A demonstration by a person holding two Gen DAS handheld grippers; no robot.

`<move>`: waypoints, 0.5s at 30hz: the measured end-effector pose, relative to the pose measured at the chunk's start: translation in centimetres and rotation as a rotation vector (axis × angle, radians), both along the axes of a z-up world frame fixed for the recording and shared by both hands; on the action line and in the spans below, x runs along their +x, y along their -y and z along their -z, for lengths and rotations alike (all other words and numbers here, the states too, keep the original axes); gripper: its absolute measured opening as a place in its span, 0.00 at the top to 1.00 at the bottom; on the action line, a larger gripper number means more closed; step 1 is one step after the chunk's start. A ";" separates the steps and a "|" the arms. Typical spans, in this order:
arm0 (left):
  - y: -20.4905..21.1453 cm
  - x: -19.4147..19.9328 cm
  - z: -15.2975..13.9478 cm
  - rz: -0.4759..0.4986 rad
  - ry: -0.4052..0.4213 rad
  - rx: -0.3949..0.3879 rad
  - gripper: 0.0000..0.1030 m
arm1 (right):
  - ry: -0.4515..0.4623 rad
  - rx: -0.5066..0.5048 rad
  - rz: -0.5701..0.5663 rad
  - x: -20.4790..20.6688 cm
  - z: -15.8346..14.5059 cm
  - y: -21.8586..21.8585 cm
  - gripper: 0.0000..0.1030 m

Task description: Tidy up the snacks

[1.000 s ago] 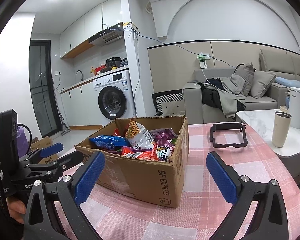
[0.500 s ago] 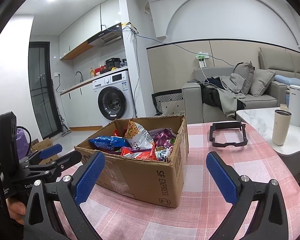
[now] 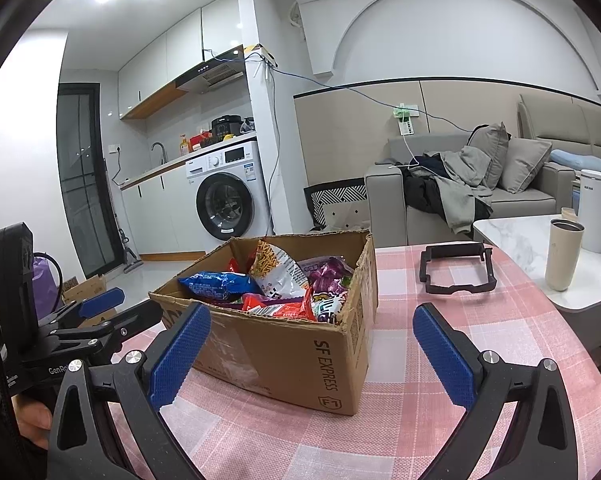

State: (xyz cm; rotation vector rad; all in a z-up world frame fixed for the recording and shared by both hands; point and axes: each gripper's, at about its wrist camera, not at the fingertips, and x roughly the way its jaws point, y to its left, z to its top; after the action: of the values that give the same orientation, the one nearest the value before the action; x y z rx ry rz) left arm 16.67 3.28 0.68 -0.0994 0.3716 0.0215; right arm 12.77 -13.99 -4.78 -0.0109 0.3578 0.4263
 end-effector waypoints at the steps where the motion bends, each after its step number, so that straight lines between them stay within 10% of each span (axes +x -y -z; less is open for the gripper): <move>1: 0.0 0.0 0.0 0.001 0.000 0.000 0.01 | -0.001 -0.001 0.000 0.0 0.0 0.0 0.00; 15: -0.1 0.1 0.0 0.003 0.001 0.005 0.01 | 0.000 -0.002 -0.001 0.0 0.0 0.0 0.00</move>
State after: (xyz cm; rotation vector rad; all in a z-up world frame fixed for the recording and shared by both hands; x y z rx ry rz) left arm 16.77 3.37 0.65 -0.0941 0.3709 0.0196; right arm 12.76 -13.97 -4.77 -0.0128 0.3582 0.4272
